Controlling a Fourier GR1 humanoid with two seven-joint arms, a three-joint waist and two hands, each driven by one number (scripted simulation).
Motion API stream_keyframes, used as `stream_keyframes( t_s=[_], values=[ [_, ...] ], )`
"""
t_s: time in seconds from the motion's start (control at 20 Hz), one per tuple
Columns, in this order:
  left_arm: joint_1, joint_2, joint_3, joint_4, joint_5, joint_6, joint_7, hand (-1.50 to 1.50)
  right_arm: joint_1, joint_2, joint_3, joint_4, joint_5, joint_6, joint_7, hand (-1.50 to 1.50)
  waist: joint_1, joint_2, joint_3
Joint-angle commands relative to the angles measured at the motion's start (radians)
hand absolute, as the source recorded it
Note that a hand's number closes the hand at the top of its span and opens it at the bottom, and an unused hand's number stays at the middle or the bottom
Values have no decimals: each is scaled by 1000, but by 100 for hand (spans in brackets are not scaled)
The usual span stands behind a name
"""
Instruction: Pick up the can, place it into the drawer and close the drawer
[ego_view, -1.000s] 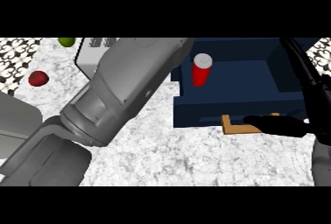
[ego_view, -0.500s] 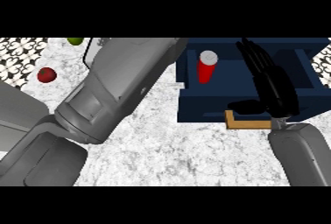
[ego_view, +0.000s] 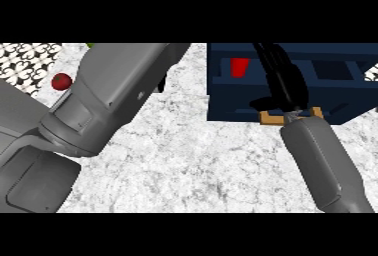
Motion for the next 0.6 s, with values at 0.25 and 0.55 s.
stream_keyframes(
  t_s=[0.25, 0.55],
  values=[
    [93, 63, -15, -104, -28, -20, 55, -150, -224, 31, -104, 360, 54, -252, -34, -150, 32, -2, 0],
    [147, 100, -23, -168, -41, -52, 74, -150, -378, 63, -117, 547, 123, -357, 12, -150, 45, 9, 0]
  ],
)
